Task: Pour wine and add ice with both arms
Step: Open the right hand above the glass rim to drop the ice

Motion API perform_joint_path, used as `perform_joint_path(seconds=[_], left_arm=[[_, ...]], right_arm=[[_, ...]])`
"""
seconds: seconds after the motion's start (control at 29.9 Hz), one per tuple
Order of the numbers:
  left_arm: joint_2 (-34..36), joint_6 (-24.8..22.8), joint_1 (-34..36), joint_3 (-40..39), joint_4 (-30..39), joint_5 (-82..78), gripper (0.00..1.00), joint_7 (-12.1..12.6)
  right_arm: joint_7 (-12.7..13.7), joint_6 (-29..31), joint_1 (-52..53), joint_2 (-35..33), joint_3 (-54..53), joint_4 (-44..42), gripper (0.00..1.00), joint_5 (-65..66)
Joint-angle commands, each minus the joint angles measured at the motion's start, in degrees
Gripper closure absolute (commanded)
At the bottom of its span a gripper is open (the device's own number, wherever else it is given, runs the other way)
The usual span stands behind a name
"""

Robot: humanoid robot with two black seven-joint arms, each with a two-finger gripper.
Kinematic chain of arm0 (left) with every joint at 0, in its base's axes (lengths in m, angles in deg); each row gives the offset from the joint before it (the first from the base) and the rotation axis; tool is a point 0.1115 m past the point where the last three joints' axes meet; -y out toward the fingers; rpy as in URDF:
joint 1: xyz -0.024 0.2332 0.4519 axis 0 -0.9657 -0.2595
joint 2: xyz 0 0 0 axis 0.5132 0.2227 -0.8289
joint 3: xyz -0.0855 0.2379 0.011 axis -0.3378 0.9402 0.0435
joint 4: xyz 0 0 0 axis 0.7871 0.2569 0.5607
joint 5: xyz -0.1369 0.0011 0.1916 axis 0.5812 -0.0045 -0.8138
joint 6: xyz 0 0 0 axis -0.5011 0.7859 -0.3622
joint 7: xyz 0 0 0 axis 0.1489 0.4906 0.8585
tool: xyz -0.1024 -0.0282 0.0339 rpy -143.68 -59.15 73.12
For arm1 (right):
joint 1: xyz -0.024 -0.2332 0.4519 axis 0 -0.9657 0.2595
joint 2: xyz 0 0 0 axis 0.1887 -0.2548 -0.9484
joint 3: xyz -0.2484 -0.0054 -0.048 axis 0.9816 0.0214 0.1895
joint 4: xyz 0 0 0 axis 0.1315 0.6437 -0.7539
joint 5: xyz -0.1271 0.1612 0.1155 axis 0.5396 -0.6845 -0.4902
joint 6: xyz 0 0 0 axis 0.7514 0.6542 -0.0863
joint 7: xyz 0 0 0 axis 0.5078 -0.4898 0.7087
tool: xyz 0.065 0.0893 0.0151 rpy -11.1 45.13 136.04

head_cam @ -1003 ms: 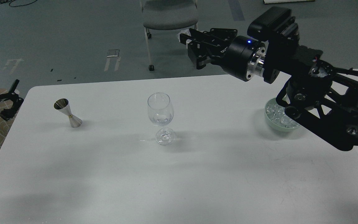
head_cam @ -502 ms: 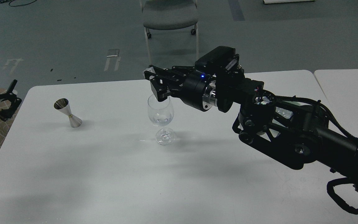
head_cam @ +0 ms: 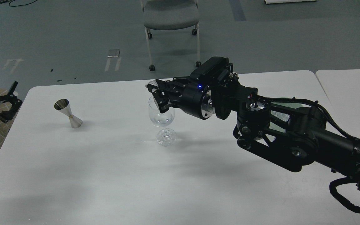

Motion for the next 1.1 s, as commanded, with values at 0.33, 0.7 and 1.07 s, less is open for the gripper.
perform_joint_path(seconds=[0.33,0.7,1.07], left_arm=[[0.2,-0.1,0.0,-0.3,-0.1,0.1,0.02,0.0],[0.1,-0.2,0.0,-0.3,-0.1,0.1,0.02,0.0],[0.1,-0.2,0.3,0.1,-0.1,0.1,0.02,0.0]], right_arm=[[0.9,0.1,-0.1,0.4,0.1,-0.6,0.98,-0.1],[0.9,0.3,0.0,0.2,0.1,-0.6,0.78,-0.2],[0.9,0.3,0.6,0.6,-0.1,0.0,0.71,-0.4]])
